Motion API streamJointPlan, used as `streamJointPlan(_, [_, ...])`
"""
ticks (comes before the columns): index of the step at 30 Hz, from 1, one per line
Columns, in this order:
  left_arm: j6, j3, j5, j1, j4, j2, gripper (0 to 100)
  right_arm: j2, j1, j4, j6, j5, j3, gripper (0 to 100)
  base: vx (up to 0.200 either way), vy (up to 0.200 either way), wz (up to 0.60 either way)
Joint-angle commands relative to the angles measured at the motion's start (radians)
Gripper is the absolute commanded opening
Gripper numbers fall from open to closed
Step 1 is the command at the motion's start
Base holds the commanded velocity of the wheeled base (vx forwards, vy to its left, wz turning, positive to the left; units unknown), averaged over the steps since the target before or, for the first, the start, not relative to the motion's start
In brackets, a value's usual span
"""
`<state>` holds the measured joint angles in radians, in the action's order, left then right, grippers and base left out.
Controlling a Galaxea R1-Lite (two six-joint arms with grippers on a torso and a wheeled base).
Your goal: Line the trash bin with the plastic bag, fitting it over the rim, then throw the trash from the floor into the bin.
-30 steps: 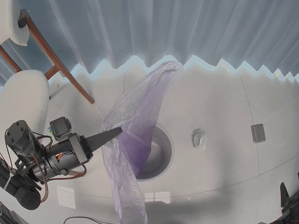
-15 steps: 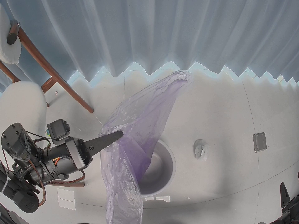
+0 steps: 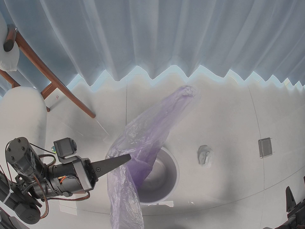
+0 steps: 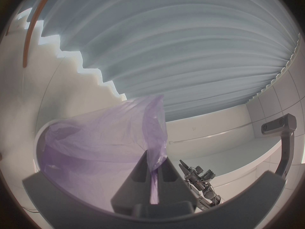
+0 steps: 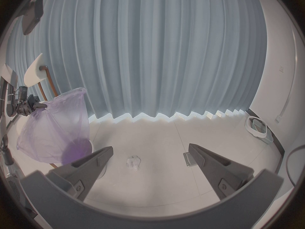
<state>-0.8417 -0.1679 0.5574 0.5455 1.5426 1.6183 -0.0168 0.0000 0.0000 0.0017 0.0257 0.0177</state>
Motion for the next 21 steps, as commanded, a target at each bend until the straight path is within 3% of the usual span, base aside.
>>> streamJointPlan(1, [0.003, -0.01, -0.005, 0.002, 0.002, 0.037, 0, 0.015, 0.0, 0.0, 0.0, 0.0, -0.018, 100, 0.0, 0.0, 0.0])
streamJointPlan(9, [0.001, -0.111, -0.013, -0.075, 0.004, 0.11, 0, 0.015, 0.0, 0.0, 0.0, 0.0, -0.018, 100, 0.0, 0.0, 0.0])
streamJointPlan(21, [0.001, -0.076, -0.01, -0.085, 0.002, 0.086, 0, 0.015, 0.0, 0.0, 0.0, 0.0, -0.018, 100, 0.0, -0.2, 0.0])
